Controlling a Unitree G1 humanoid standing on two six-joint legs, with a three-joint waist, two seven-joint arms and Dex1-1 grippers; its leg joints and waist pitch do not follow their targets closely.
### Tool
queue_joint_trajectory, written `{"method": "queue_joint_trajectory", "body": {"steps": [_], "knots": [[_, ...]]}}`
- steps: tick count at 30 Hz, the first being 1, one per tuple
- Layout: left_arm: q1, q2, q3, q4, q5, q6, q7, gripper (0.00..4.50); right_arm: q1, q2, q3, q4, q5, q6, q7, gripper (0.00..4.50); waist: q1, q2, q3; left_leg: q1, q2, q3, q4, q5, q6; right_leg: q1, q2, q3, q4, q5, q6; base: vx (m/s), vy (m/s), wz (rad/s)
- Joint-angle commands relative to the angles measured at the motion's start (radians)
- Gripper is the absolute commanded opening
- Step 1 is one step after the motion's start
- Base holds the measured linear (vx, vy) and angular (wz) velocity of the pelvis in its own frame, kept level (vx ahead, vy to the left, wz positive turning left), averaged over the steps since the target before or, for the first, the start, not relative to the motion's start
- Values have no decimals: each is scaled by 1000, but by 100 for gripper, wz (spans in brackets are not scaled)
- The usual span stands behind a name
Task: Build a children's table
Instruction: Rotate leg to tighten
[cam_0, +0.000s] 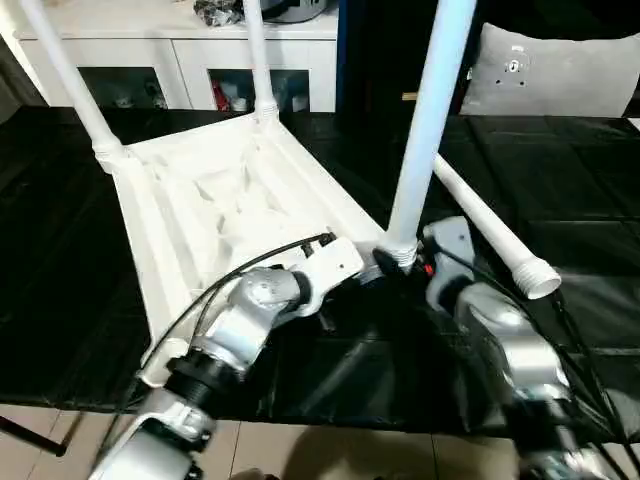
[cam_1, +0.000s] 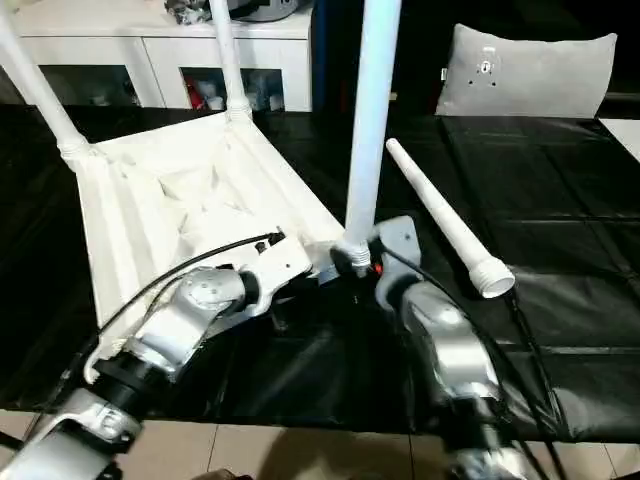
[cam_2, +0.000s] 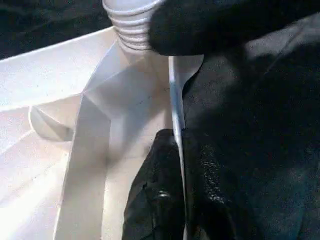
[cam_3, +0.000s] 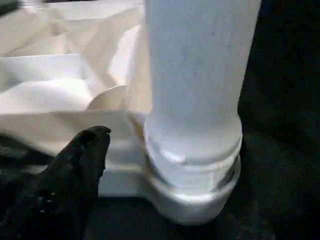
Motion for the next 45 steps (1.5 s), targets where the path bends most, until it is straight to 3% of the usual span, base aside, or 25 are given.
{"method": "queue_joint_trajectory", "body": {"steps": [1, 2, 3, 6, 9, 10, 13, 18, 21, 25, 30, 39, 45], "knots": [[3, 49, -13, 16, 27, -54, -30, 0, 9, -31, 26, -33, 19, -26, 81, 445, 8, -12, -57, 6, 66, -34, -72, -229, 49, 40, -89, 49, -91, -241, -190, 0, 0, 0], [6, 59, -18, 16, 25, -71, -44, 0, 13, -52, 32, -30, 13, -49, 105, 445, 8, -12, -57, 7, 66, -33, -71, -229, 50, 39, -90, 49, -91, -235, -193, 0, 0, 0], [10, 76, -25, 17, 21, -100, -67, 0, 18, -84, 41, -25, 2, -86, 144, 445, 13, -4, -59, 8, 66, -33, -69, -220, 52, 40, -92, 49, -89, -218, -200, 0, 0, 0], [15, 98, -32, 15, 15, -102, -100, 0, 21, -122, 39, -13, 5, -124, 201, 445, 16, -7, -61, 7, 68, -30, -67, -201, 62, 41, -89, 48, -81, -155, -219, 0, 0, 0], [20, 166, -66, 23, 11, -194, -194, 0, 1, -208, 24, 27, 7, -170, 293, 445, 17, -15, -60, 6, 68, -29, -65, -189, 76, 44, -90, 48, -80, -139, -232, 0, 0, 0], [21, 175, -71, 23, 14, -206, -204, 0, -3, -218, 24, 33, 4, -178, 301, 445, 19, -12, -60, 6, 68, -30, -65, -188, 78, 44, -91, 47, -80, -146, -234, 0, 0, 0], [23, 206, -86, 26, 6, -263, -262, 0, -12, -254, 27, 28, 38, -166, 378, 445, 20, -15, -59, 7, 67, -28, -64, -197, 81, 44, -91, 46, -82, -173, -232, 0, 0, 0], [17, 258, -126, 35, -22, -376, -395, 0, -20, -334, 88, 5, 68, -172, 567, 445, 35, -17, -62, 10, 74, -26, -62, -172, 96, 42, -89, 45, -73, -129, -242, 0, 0, 0], [6, 262, -138, 49, -18, -413, -413, 0, -35, -341, 109, 28, 68, -187, 614, 445, 46, -17, -62, 13, 75, -24, -61, -173, 92, 39, -92, 46, -73, -141, -246, 0, 0, 0], [3, 267, -147, 50, -34, -449, -471, 0, -57, -332, 134, 44, 93, -147, 678, 408, 63, -15, -64, 13, 78, -24, -61, -163, 87, 38, -92, 45, -68, -133, -249, 0, 0, 0], [8, 271, -147, 33, -39, -457, -482, 0, -70, -320, 153, 80, 90, -147, 705, 364, 64, -17, -64, 12, 76, -25, -62, -170, 73, 40, -94, 45, -67, -139, -247, 0, 0, 0], [12, 273, -144, 31, -36, -471, -496, 0, -82, -304, 161, 115, 105, -144, 724, 289, 66, -18, -66, 10, 75, -25, -59, -150, 79, 41, -93, 42, -65, -123, -249, 0, 0, 0], [24, 272, -135, 16, -37, -452, -484, 0, -57, -282, 163, 89, 125, -119, 719, 274, 66, -19, -66, 11, 76, -24, -60, -144, 79, 40, -93, 42, -64, -125, -246, 0, 0, 0]]}}
